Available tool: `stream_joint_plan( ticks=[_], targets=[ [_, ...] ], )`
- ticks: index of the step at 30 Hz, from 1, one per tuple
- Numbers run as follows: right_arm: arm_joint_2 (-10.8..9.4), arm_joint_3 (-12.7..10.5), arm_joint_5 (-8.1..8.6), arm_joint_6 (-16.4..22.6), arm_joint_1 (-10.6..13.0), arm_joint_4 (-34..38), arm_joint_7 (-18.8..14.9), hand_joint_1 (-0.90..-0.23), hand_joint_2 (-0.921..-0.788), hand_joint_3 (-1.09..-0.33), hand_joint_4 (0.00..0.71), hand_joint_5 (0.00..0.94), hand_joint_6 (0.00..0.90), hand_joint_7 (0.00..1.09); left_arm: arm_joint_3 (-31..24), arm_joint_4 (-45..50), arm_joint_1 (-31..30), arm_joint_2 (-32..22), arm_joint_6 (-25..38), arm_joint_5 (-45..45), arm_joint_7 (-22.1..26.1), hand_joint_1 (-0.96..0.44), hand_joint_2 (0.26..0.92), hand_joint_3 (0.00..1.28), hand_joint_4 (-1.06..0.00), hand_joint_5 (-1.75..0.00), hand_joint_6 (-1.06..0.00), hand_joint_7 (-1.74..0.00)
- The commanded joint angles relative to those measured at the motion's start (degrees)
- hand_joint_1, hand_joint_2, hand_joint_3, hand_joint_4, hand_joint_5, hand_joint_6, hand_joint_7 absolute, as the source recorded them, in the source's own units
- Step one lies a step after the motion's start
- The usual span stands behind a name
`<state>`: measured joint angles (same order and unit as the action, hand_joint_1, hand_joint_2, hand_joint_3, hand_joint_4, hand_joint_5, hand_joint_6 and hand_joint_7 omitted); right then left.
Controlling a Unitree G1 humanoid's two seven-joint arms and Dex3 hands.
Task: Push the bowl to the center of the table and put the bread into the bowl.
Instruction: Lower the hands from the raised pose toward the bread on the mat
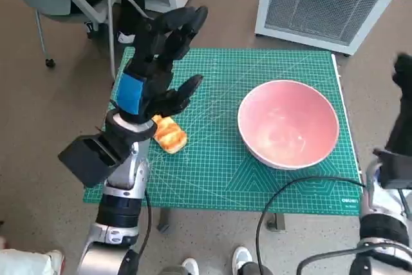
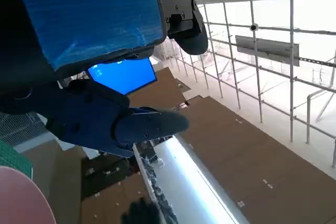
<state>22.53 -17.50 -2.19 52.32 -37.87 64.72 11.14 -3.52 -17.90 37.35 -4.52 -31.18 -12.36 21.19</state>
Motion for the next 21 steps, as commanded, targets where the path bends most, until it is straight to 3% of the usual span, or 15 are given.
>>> stream_joint_plan(
  ticks=[1, 13, 21],
  targets=[
    [-1.6, 0.1, 0.7, -3.1, 0.8, 4.4, 0.9, -0.487, -0.921, -0.811, 0.231, 0.0, 0.079, 0.42, -0.5, 1.0, -0.5, -0.3, 0.4, -0.5, -0.3, -0.4, 0.921, 0.4, -0.32, -0.01, 0.0, -0.88],
    [-7.1, 0.6, 2.54, -8.9, -0.4, 7.7, -3.2, -0.49, -0.921, -0.837, 0.259, 0.014, 0.107, 0.42, -1.0, 1.6, -0.9, -0.9, 0.5, 0.0, -0.4, -0.39, 0.921, 0.4, -0.32, -0.01, 0.0, -0.88],
    [-9.9, 0.5, 3.84, -13.1, -2.8, 8.9, -6.9, -0.482, -0.921, -0.849, 0.236, 0.001, 0.101, 0.41, -1.5, 2.0, -1.4, -1.6, 0.4, 0.5, -0.5, -0.39, 0.921, 0.4, -0.32, -0.01, 0.0, -0.88]
  ],
)
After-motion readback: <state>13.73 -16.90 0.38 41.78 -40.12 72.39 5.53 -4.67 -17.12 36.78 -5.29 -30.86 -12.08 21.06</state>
